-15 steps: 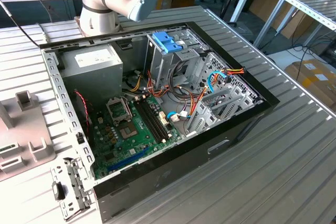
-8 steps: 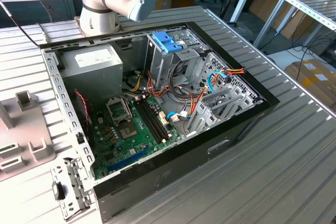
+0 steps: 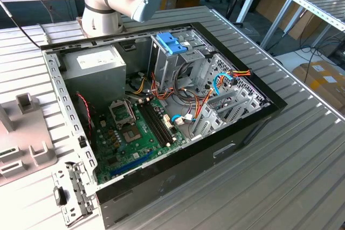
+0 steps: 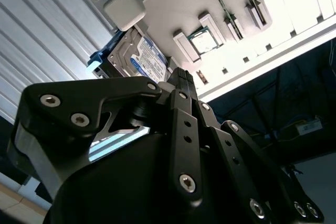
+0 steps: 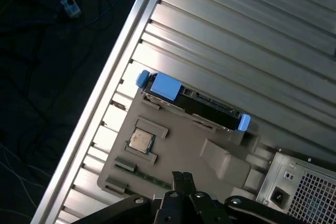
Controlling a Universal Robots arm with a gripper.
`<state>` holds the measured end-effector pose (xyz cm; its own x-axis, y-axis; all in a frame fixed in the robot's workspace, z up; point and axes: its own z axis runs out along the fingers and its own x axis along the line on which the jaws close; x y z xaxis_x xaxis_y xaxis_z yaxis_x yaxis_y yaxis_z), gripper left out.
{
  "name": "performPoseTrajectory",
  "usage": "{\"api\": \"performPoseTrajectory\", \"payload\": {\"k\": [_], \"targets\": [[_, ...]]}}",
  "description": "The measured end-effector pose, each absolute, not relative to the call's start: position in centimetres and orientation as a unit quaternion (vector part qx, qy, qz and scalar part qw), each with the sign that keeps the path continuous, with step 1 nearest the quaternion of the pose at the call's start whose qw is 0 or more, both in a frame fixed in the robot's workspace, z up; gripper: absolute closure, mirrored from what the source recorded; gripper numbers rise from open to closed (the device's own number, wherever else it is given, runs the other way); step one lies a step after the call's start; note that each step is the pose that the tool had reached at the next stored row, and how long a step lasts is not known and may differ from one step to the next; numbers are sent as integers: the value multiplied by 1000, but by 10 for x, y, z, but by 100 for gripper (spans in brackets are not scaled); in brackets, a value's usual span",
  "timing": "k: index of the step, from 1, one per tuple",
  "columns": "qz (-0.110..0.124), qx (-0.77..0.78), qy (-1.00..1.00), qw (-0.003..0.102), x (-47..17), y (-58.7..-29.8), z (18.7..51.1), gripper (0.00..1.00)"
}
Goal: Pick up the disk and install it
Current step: 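Pick up the disk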
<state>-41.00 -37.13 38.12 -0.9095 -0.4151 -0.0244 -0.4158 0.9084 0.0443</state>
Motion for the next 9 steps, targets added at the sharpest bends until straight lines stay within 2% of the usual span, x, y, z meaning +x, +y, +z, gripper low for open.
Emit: {"api": "performPoseTrajectory", "payload": {"k": [9], "targets": [[24, -234, 972, 7, -410, -371, 381, 89]]}}
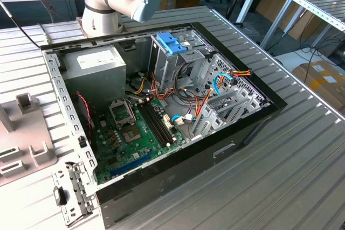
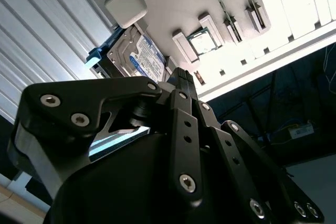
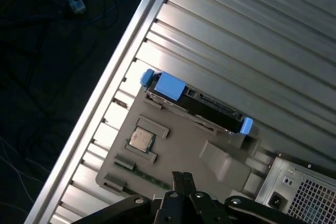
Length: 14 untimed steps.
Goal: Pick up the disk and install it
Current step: 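Pick up the disk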
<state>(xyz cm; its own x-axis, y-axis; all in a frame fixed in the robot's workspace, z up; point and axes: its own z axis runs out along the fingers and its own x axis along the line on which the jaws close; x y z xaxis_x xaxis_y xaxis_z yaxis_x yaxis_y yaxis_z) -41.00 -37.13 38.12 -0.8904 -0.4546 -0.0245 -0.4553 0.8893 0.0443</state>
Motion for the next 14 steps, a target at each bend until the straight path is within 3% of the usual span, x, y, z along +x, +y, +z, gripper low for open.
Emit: {"api": "performPoseTrajectory", "payload": {"k": [14], "targets": [[25, -272, 962, 6, -410, -371, 381, 89]]}}
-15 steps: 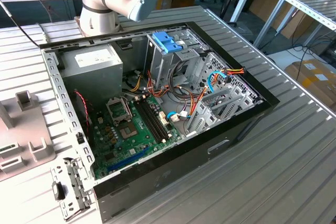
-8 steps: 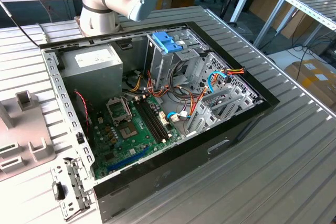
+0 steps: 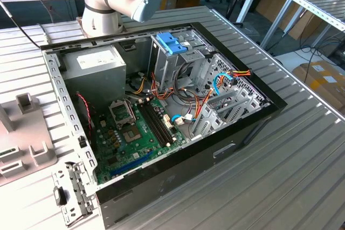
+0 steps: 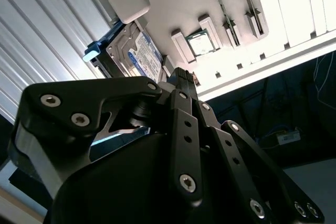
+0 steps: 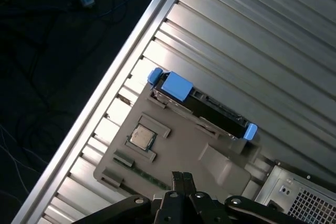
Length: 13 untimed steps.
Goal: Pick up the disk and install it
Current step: 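Pick up the disk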
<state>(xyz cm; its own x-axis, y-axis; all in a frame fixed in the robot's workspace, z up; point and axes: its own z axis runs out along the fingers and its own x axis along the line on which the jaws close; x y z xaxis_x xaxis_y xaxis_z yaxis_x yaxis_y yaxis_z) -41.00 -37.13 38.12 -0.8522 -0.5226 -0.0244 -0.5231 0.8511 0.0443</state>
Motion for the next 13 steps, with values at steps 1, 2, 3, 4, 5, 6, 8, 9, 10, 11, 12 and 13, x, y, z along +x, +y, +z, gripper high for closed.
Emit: {"api": "performPoseTrajectory", "payload": {"k": [1, 2, 3, 4, 5, 6, 8, 9, 10, 11, 12, 13], "targets": [[25, -274, 961, 6, -410, -371, 381, 89], [25, -277, 961, 6, -410, -371, 381, 89], [25, -280, 960, 6, -410, -371, 381, 89], [25, -282, 959, 5, -410, -371, 381, 89], [25, -285, 958, 5, -410, -371, 381, 89], [25, -287, 957, 5, -410, -371, 381, 89], [25, -293, 956, 5, -410, -371, 381, 89], [25, -296, 955, 5, -410, -371, 381, 89], [25, -299, 954, 5, -410, -371, 381, 89], [25, -303, 953, 5, -410, -371, 381, 89], [25, -305, 952, 5, -410, -371, 381, 89], [25, -308, 951, 5, -410, -371, 381, 89]]}}
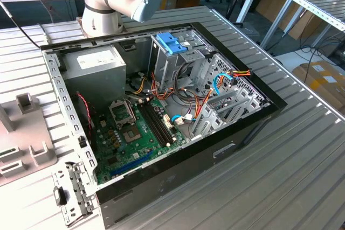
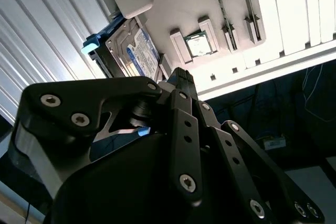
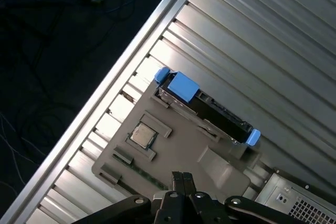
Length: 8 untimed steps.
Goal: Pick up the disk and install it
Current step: 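Pick up the disk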
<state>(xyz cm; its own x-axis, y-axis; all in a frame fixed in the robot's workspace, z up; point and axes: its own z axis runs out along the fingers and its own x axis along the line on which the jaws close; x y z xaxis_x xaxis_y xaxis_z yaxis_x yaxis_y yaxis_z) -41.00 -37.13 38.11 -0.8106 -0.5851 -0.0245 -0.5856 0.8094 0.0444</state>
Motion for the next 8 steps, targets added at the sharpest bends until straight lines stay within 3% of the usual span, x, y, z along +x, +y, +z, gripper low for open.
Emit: {"api": "performPoseTrajectory", "payload": {"k": [8], "targets": [[25, -335, 942, 4, -410, -371, 381, 89]]}}
